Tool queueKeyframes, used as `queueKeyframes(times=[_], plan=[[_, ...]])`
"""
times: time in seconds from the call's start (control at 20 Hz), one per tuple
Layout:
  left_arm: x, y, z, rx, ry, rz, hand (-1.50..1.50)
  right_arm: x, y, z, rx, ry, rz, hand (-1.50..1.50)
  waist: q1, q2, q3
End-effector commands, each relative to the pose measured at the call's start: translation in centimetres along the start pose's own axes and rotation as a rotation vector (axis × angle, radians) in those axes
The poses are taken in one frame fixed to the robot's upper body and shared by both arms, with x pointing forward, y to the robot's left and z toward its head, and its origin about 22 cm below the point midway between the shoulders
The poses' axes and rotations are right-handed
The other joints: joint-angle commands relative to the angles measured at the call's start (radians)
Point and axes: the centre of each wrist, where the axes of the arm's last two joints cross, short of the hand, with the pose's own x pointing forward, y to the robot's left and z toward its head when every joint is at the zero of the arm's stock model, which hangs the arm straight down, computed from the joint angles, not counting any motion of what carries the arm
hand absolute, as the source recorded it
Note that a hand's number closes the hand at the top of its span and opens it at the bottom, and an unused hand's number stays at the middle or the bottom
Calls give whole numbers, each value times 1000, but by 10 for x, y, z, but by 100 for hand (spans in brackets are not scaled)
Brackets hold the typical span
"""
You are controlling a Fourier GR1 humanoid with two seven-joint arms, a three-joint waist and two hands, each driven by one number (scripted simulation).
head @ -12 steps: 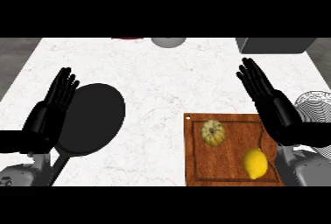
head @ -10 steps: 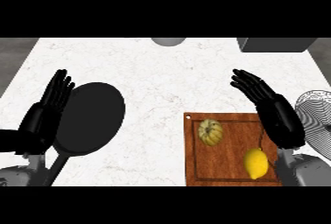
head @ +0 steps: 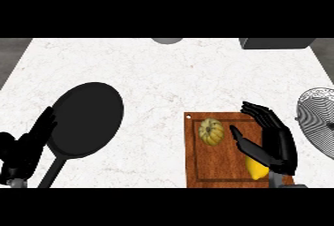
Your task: Pick the squash from the cutting board and place it in the tiered basket
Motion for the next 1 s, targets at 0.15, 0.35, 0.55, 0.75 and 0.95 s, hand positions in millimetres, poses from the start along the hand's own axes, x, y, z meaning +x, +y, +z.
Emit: queueKeyframes(times=[0.15, 0.35, 0.55, 0.75, 0.95], plan=[[-13, 11, 3, 30, 54, -28, 0, -35, -66, 51, -61, 241, 755, -150, 8, 9, -19], [-10, 9, 0, -6, 66, -37, 0, -17, -63, 37, -47, 341, 965, -150, 21, 3, -16], [-6, 14, -8, -31, 59, -42, 0, 14, -24, 3, 125, 526, 996, -150, 41, 5, -13], [-7, 0, -14, -10, 80, -20, 0, 55, 37, -23, 210, 579, 1037, -150, 32, 1, -8], [-23, 13, -6, -30, 85, -35, 0, 80, 95, -46, 202, 651, 1076, -150, 38, 1, -5]])
